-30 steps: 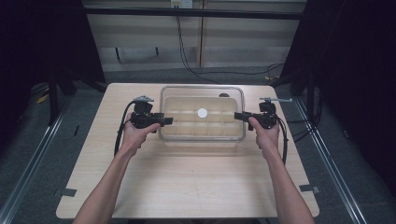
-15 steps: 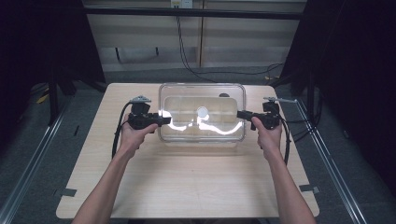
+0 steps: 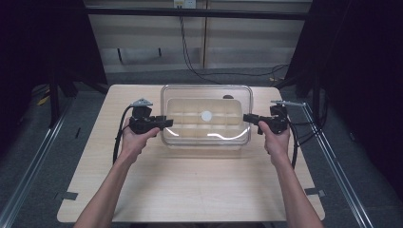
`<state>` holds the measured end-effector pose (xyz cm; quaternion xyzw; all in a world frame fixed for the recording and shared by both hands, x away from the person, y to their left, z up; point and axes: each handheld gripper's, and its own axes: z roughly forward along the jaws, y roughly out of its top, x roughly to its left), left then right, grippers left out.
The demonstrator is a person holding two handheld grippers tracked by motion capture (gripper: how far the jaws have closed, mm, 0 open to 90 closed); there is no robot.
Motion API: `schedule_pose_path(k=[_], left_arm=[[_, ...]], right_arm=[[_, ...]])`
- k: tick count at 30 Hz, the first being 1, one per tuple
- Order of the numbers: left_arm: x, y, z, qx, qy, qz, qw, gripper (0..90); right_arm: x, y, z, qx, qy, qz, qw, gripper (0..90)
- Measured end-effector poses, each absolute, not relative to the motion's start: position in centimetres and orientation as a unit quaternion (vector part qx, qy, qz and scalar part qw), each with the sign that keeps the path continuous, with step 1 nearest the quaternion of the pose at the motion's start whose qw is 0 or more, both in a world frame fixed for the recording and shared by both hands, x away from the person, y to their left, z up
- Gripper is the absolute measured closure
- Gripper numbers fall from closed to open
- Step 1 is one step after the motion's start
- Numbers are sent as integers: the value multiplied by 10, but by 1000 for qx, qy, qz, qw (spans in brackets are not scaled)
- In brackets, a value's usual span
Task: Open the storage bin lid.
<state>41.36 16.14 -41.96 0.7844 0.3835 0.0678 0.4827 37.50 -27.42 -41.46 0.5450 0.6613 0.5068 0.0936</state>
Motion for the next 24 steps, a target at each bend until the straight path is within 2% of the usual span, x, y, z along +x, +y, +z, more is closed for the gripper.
schedule_pose_path(k=[24], left_arm=[[398,170,-422,777,374,69,502,628]], right_arm=[[360,-272,-419,532,665,516,95,695]])
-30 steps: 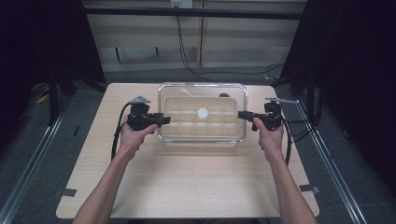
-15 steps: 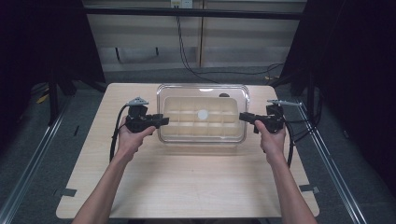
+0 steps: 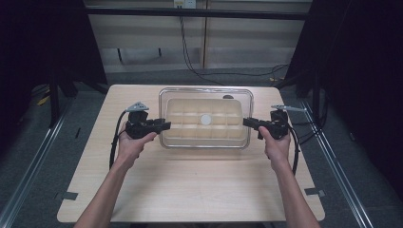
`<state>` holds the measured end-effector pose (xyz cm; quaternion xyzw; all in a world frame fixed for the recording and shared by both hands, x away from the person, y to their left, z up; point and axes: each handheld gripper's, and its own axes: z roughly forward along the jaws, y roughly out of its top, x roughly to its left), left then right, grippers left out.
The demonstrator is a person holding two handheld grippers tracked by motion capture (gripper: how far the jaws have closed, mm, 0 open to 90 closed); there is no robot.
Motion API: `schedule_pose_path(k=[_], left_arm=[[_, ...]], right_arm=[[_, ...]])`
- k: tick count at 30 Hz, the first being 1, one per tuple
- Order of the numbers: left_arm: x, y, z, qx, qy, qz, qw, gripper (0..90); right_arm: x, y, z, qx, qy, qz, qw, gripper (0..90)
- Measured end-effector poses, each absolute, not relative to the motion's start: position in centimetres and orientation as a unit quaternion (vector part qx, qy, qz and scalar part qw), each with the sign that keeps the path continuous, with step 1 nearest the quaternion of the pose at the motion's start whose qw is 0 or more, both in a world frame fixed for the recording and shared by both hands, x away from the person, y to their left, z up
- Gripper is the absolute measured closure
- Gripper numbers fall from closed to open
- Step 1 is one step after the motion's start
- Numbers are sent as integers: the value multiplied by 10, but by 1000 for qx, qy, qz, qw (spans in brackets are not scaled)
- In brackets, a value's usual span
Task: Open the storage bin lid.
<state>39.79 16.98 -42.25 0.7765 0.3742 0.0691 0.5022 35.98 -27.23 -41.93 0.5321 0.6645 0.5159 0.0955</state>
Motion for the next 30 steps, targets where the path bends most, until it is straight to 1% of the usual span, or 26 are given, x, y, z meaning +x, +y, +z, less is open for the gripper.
schedule_pose_path(k=[6,12,19,30], left_arm=[[394,173,-430,779,377,66,497,630],[392,174,-429,779,374,67,499,631],[383,174,-422,778,363,74,508,634],[374,176,-422,780,362,70,506,644]], right_arm=[[354,-269,-422,527,669,514,101,698],[351,-268,-425,528,669,514,99,700],[345,-270,-420,524,669,518,101,699],[336,-270,-415,518,669,523,105,701]])
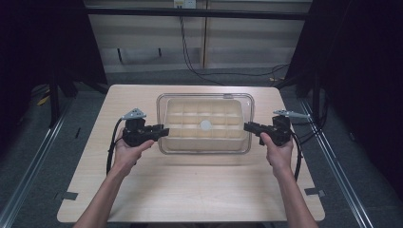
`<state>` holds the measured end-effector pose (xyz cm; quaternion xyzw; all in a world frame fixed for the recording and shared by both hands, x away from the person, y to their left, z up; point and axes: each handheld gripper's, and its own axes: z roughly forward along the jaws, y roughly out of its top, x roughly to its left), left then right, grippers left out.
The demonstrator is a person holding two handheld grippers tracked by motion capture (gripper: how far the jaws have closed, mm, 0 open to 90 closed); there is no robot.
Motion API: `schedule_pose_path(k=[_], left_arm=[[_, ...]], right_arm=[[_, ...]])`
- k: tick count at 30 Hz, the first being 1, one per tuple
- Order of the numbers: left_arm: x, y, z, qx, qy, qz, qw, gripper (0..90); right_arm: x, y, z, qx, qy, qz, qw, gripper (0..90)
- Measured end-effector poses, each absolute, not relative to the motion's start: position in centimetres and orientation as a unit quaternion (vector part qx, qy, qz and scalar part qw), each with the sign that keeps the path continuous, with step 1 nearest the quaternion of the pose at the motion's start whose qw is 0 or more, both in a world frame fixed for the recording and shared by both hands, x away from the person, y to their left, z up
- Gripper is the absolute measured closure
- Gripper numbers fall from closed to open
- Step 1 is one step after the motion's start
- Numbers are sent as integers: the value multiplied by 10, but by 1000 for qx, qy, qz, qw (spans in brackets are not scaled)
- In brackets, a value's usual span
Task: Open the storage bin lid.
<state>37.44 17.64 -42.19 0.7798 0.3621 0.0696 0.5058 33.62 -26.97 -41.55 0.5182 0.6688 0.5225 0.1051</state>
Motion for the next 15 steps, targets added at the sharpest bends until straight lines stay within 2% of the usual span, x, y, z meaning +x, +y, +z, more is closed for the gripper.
schedule_pose_path(k=[15], left_arm=[[360,184,-418,784,357,76,503,650]], right_arm=[[324,-264,-414,505,677,525,101,702]])
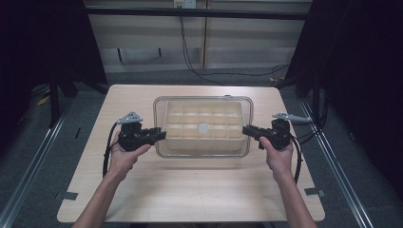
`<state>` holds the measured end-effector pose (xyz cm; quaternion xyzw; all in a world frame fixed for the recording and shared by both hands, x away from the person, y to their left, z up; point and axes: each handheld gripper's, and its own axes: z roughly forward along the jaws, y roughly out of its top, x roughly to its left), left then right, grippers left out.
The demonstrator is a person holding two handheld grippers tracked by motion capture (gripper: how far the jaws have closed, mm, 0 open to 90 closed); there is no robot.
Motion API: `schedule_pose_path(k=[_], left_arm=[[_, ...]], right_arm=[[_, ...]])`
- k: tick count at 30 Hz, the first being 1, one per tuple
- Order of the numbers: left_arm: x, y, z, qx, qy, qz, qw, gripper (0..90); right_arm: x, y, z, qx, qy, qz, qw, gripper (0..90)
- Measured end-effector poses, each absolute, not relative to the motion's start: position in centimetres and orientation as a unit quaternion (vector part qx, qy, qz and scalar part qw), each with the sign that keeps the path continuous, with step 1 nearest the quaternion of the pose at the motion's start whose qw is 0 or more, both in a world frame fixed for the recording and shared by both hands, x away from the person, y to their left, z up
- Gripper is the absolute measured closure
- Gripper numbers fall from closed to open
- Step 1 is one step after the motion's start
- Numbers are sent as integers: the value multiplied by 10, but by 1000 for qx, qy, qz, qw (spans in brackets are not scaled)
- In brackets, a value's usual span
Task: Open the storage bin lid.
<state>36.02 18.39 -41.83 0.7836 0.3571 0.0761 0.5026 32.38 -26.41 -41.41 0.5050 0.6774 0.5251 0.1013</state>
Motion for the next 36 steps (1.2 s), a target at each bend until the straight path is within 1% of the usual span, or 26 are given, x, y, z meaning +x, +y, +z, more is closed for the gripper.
schedule_pose_path(k=[9,17,26,28,29,31,36], left_arm=[[353,186,-415,781,355,74,509,661],[345,188,-417,791,354,76,492,656],[331,190,-416,789,355,76,495,653],[328,190,-417,789,353,73,497,652],[325,189,-417,789,354,81,496,652],[323,189,-418,789,353,81,496,652],[319,191,-423,791,356,71,493,652]], right_arm=[[316,-264,-414,505,675,529,97,702],[305,-261,-416,504,681,523,87,704],[293,-261,-416,503,685,521,75,707],[290,-261,-415,501,687,520,79,709],[288,-261,-415,500,687,522,79,710],[285,-261,-416,500,686,522,77,709],[280,-260,-418,503,688,519,74,710]])
